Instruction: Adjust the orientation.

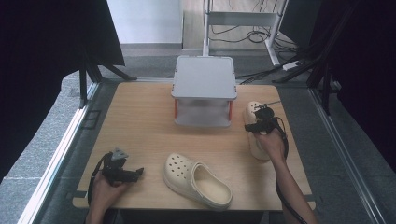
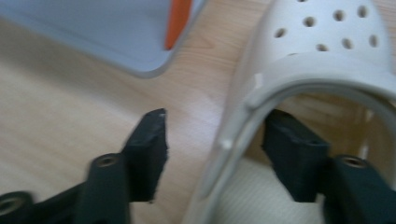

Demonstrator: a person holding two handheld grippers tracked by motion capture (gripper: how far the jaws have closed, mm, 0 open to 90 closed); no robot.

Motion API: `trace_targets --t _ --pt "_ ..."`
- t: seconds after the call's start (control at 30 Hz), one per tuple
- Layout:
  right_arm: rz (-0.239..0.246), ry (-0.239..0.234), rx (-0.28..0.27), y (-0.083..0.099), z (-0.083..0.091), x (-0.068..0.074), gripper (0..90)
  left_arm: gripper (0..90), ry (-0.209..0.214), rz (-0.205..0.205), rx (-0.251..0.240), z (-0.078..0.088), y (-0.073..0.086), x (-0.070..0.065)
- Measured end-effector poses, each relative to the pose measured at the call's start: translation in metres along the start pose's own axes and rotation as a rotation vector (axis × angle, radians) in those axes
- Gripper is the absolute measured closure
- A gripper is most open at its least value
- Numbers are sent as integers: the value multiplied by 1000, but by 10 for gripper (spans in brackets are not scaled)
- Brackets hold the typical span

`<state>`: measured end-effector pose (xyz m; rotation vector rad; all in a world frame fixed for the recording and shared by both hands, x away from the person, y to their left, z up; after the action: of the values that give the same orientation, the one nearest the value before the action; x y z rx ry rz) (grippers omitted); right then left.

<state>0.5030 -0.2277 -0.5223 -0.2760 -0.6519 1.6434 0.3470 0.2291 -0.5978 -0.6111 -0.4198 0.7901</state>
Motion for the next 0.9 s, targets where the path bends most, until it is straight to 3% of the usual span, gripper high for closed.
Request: trace_targets --t 0.03,0.13,0.2,0.27,0.4,0.57,0.77,0.9 --pt "0 0 0 0 0 0 472 0 0 0 0 0 0 0" --pt "-9 -1 0 -1 -6 -4 691 0 0 0 0 0 0 0" --pt "-16 8 2 -1 -6 -6 732 0 0 0 0 0 0 0" --pt "-28 9 4 -1 -5 -7 749 0 0 0 0 0 0 0" --pt "-10 26 5 3 0 -9 766 0 0 0 0 0 0 0" --pt "23 11 1 10 15 -14 771 0 0 0 0 0 0 0" --pt "98 -15 -20 21 45 -8 771 0 0 0 0 0 0 0" --pt "148 -41 -32 28 66 5 770 0 0 -3 0 0 0 0"
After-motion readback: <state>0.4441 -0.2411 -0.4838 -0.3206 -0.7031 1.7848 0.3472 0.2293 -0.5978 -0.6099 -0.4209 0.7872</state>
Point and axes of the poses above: each handheld gripper's, and its own axes: z roughly backward along the jaws, y roughly out of its underside, x roughly to its left, the point moved 10 cm from there along -z, roughly forward along the jaws, and after that the axes turned 14 degrees about -z, right-handed, at the moved point
